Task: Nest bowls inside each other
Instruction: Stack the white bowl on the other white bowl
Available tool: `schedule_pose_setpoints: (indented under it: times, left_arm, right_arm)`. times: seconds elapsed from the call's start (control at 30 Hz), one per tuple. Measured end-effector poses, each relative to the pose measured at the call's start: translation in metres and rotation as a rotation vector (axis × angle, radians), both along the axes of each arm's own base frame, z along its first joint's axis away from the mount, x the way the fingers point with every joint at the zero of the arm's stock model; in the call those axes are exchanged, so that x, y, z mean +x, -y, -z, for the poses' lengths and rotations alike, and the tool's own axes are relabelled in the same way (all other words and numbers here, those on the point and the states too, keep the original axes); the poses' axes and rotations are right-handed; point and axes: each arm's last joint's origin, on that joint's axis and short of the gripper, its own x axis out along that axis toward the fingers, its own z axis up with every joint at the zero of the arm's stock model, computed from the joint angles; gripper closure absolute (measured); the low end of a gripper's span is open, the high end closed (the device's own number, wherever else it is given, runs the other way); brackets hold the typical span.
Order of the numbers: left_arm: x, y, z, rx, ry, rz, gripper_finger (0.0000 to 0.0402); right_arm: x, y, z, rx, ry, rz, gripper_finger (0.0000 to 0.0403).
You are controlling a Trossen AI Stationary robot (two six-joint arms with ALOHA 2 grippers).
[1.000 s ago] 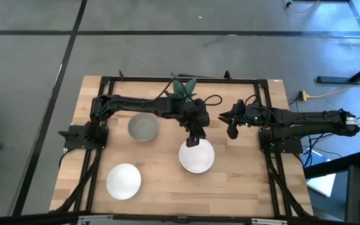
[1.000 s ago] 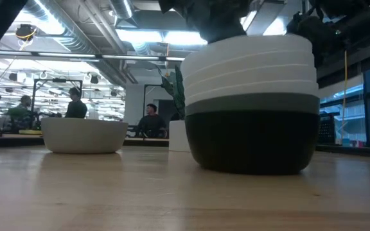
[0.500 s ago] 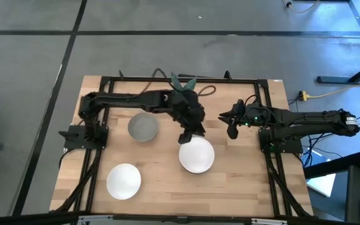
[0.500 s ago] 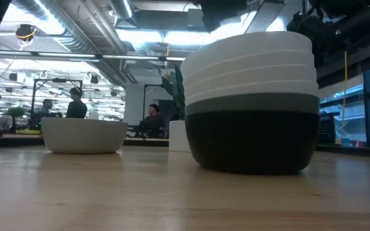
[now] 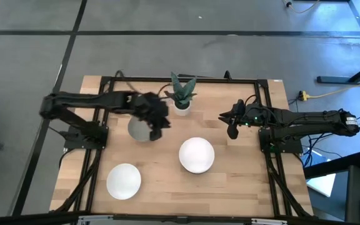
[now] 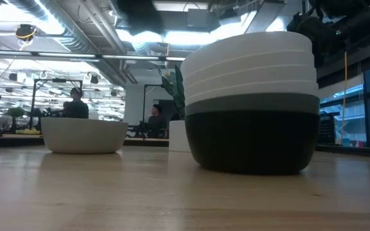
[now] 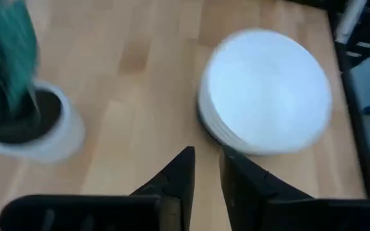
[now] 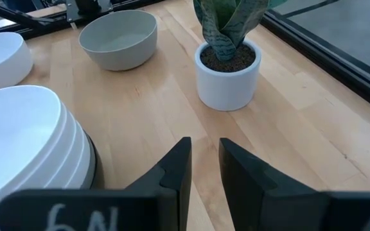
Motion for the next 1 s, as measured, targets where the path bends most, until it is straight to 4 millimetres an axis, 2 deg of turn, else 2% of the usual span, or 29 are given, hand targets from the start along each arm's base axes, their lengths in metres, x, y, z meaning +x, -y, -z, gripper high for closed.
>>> schedule_pose_setpoints:
  times: [0.2,0.33,0.47,0.6,0.8,1.0]
  left_arm:
    - [-0.045,0.021,0.012,-0.122,-0.01,-0.066,0.0335]
    - [-0.058,0.039,0.013,-0.246,-0.026,0.002,0.0335]
    - [-0.069,0.056,0.023,-0.285,-0.187,0.033,0.0335]
    - [-0.077,0.071,0.037,-0.251,-0.359,0.074,0.0335]
    - [-0.077,0.095,0.049,-0.165,-0.428,0.219,0.0335]
    - [-0.074,0.115,0.064,-0.133,-0.515,0.272,0.0335]
  right_arm:
    - [0.0,0.0,0.0,-0.001,0.003,0.001,0.0321]
    - [0.001,0.0,-0.001,-0.003,0.013,0.001,0.0321]
    - [0.002,0.0,-0.003,-0.008,0.039,0.001,0.0321]
    - [0.002,0.0,-0.005,-0.011,0.055,0.0,0.0321]
    - [0.003,0.001,-0.007,-0.01,0.081,0.002,0.0321]
    - [0.004,0.001,-0.008,0.005,0.096,0.01,0.0321]
